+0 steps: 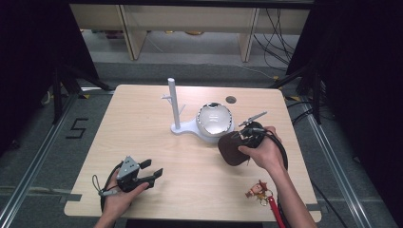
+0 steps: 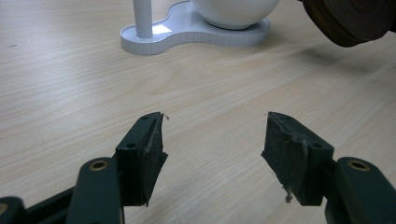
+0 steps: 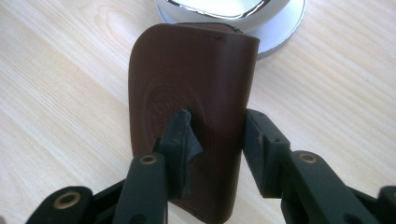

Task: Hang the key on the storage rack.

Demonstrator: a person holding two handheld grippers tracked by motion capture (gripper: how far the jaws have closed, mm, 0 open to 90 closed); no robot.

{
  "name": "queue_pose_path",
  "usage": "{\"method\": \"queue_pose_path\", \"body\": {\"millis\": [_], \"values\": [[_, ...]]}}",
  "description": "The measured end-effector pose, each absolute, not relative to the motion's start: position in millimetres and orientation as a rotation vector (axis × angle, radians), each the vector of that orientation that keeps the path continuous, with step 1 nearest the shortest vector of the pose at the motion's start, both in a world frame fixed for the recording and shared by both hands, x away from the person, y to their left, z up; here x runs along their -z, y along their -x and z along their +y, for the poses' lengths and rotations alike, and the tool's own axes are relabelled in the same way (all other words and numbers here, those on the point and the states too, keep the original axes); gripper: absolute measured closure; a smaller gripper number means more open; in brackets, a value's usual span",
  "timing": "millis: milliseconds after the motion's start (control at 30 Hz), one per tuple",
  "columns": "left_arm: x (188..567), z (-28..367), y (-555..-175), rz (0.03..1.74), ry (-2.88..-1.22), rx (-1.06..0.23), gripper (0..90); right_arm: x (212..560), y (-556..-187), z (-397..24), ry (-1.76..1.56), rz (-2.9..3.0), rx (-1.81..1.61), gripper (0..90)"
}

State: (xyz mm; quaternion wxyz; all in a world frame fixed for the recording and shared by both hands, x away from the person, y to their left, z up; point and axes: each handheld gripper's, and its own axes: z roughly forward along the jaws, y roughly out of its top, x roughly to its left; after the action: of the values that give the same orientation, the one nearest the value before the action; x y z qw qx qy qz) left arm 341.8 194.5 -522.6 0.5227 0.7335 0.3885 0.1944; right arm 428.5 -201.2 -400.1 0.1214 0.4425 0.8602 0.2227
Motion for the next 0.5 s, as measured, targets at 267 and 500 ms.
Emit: {"method": "queue_pose_path", "body": {"millis": [267,500], "values": [[522.5,194.6,-341.7,0.932,-1.758,-0.464,36.5,395.0,-429.7,-197.7,-1.235,2.507,-0.611,63.2],[522.6,194.5,-341.7,0.93,-1.757,-0.468,36.6,389.8,-430.5,-194.5,-1.172,2.502,-0.591,63.2]]}}
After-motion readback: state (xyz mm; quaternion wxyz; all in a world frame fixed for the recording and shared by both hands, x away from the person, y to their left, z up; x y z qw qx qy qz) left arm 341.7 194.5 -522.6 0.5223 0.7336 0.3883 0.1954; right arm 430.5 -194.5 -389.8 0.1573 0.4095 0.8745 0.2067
